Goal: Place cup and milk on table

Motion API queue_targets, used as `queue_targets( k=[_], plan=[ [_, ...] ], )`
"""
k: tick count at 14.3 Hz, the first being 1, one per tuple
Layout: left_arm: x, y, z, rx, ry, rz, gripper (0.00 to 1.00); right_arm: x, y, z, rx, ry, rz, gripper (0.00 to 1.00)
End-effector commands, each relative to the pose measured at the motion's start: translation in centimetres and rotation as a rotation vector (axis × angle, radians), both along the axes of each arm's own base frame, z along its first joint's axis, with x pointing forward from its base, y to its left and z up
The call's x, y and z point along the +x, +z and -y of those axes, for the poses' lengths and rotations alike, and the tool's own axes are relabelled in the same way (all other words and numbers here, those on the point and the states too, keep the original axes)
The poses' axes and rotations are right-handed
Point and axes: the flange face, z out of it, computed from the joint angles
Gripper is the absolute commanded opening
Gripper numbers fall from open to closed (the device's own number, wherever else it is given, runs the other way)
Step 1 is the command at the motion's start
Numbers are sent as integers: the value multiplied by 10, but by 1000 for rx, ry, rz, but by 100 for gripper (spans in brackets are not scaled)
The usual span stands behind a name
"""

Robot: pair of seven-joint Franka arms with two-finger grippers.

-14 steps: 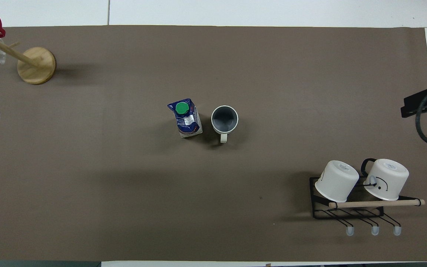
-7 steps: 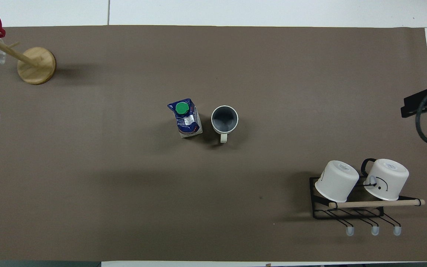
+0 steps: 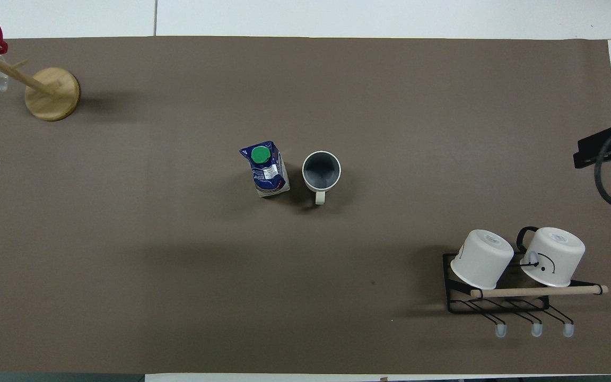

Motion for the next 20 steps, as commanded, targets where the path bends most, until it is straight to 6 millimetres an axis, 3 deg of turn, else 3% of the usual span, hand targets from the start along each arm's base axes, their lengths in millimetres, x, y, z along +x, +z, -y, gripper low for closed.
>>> queue_targets(
  k=[1,4,8,20],
  plan=[
    [-3,2,0,-16,-8,-7,100,-7,-4,-1,13,16,-8,100],
    [-3,2,0,-16,-8,-8,100,-7,-10,5,21,-7,29,100],
    [-3,2,0,-16,-8,-8,100,-7,-9,-1,28,-75,30,100],
    [-3,2,0,-16,-8,-8,100,-8,-10,1,29,-70,25,100]
  ],
)
